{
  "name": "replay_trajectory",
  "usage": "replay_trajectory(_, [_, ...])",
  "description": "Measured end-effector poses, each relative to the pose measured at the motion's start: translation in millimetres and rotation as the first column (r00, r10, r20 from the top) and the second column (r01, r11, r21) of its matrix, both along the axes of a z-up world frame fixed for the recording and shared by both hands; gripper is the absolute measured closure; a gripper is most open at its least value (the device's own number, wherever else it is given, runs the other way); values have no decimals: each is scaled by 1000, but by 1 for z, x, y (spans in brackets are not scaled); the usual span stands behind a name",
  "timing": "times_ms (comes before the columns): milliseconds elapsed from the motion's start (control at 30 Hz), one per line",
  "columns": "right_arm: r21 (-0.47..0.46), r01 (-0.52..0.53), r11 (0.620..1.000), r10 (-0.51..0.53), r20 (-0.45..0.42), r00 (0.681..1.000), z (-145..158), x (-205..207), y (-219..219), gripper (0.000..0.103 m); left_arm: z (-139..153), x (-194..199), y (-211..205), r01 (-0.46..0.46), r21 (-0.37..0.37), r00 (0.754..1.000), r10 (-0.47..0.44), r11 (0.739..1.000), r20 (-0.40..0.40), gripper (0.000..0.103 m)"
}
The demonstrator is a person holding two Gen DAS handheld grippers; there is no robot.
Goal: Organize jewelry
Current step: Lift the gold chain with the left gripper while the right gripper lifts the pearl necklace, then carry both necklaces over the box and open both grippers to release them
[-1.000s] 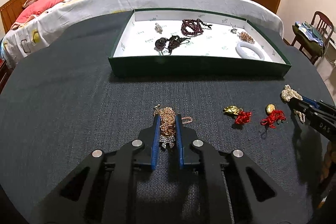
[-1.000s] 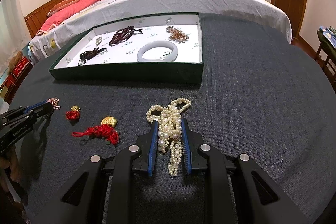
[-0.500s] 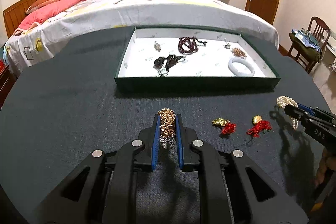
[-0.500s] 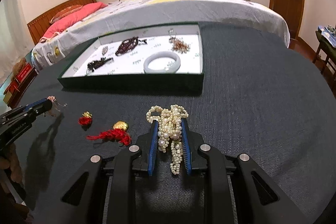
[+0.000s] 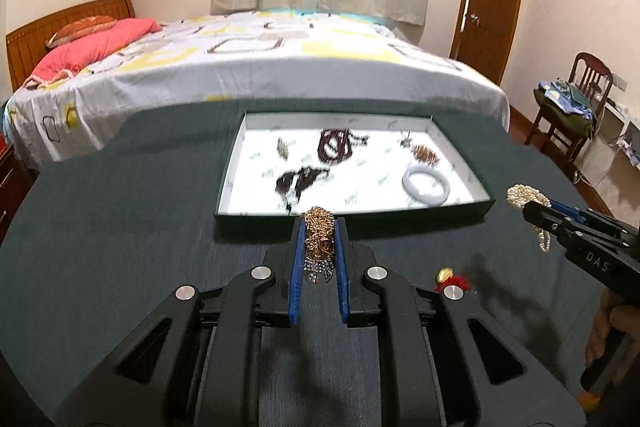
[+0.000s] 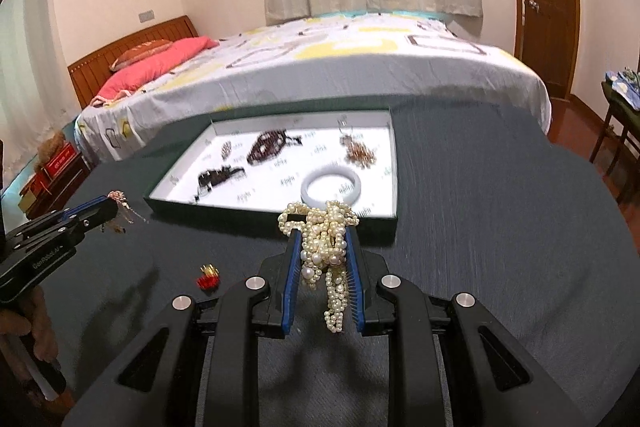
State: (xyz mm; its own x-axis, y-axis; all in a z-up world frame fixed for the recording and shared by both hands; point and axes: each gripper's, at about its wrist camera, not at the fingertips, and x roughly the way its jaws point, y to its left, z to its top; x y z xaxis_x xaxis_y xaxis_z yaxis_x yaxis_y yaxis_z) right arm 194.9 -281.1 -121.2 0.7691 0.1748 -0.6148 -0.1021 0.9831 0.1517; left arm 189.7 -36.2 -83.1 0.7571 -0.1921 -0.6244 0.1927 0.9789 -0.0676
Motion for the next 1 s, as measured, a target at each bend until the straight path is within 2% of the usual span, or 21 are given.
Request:
replay_trajectory(367, [0,-32,999,32,84,996,33,32,16,81,29,25,-5,7,-12,996,-6,1000,86,89])
replay_trajectory(700, [15,-28,999,26,134,991,47,79,20,81,45,74,-21,21,-5,988,-20,1000,153,89])
replay_trajectory(833, [16,-21,1000,18,146,989,45,97,23,81,44,93,-23,17,-9,986,-15,1000,168,89])
replay_trajectory(1000, [5,-7,1000,6,141,990,33,120,27,81,30,117,-26,3,2,987,-4,1000,161,89])
